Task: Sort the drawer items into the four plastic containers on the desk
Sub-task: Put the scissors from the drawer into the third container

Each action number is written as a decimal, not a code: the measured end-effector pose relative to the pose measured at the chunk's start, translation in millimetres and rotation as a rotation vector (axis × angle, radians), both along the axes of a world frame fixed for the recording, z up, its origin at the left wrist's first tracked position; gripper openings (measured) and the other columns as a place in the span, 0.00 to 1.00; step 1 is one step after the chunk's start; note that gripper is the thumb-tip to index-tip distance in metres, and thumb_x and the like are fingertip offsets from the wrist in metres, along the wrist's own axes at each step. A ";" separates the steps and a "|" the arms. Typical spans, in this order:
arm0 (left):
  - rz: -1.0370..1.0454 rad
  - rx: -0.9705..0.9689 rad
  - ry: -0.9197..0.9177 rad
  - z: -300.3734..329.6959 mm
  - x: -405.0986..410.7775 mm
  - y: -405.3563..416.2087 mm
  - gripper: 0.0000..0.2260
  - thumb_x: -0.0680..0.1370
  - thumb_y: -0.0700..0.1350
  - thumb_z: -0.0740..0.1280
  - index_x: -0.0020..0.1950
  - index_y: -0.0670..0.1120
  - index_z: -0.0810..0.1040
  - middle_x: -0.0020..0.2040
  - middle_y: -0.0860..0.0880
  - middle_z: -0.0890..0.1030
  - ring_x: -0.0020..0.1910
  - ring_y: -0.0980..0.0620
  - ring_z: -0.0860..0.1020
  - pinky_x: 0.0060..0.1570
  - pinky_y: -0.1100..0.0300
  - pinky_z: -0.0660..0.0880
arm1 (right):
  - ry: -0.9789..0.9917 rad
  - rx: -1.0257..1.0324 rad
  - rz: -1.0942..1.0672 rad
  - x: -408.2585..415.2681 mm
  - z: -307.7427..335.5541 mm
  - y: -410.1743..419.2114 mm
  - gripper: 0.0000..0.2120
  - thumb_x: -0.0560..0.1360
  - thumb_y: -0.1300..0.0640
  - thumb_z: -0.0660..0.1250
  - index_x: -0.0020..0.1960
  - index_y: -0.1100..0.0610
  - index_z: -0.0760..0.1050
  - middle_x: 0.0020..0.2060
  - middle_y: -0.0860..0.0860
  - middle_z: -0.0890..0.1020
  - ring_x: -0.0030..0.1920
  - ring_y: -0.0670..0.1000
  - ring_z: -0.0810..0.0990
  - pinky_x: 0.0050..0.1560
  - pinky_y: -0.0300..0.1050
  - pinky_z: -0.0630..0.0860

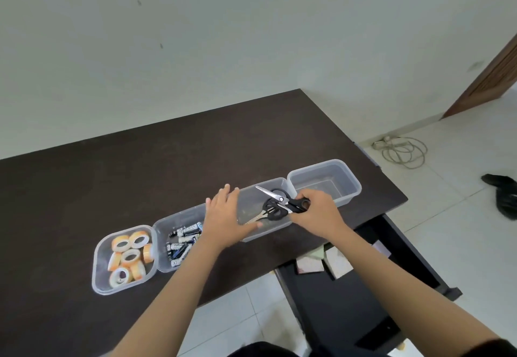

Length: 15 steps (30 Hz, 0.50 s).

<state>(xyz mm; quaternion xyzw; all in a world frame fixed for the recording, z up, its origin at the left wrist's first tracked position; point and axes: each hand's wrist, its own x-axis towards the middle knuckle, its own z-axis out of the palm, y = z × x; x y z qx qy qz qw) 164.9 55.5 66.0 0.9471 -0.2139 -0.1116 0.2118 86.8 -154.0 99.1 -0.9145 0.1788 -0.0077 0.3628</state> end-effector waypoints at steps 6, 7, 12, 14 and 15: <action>0.017 0.023 0.115 -8.3 -0.2 20.2 0.51 0.65 0.66 0.72 0.78 0.45 0.50 0.79 0.49 0.51 0.78 0.51 0.51 0.75 0.44 0.43 | 0.126 -0.135 0.209 48.6 -9.4 23.1 0.08 0.63 0.57 0.72 0.39 0.53 0.74 0.33 0.49 0.77 0.36 0.51 0.75 0.33 0.41 0.69; 0.018 0.016 0.118 -8.1 -0.4 20.1 0.51 0.65 0.65 0.72 0.78 0.45 0.50 0.79 0.49 0.51 0.78 0.51 0.51 0.75 0.44 0.43 | 0.166 -0.154 0.246 54.5 -12.9 27.0 0.08 0.64 0.58 0.72 0.39 0.52 0.73 0.34 0.49 0.76 0.37 0.51 0.75 0.35 0.41 0.69; 0.031 -0.001 0.126 -5.8 -1.0 20.0 0.51 0.66 0.64 0.72 0.78 0.45 0.49 0.79 0.49 0.49 0.78 0.51 0.51 0.75 0.44 0.41 | 0.282 -0.165 0.330 66.7 -34.8 35.3 0.13 0.66 0.57 0.73 0.49 0.56 0.76 0.42 0.50 0.79 0.45 0.52 0.77 0.43 0.43 0.73; 0.031 0.003 0.124 -6.0 -1.8 20.4 0.51 0.66 0.64 0.72 0.78 0.45 0.48 0.79 0.49 0.48 0.78 0.51 0.50 0.74 0.44 0.41 | 0.249 -0.152 0.327 65.4 -41.8 31.2 0.22 0.65 0.55 0.74 0.57 0.55 0.75 0.51 0.51 0.79 0.51 0.52 0.77 0.53 0.46 0.76; 0.030 0.002 0.127 -6.1 -2.4 20.4 0.51 0.66 0.64 0.71 0.78 0.45 0.48 0.79 0.49 0.47 0.78 0.51 0.49 0.74 0.44 0.41 | 0.220 -0.148 0.327 64.2 -43.9 28.9 0.24 0.65 0.54 0.75 0.59 0.55 0.74 0.53 0.52 0.78 0.53 0.52 0.76 0.56 0.47 0.75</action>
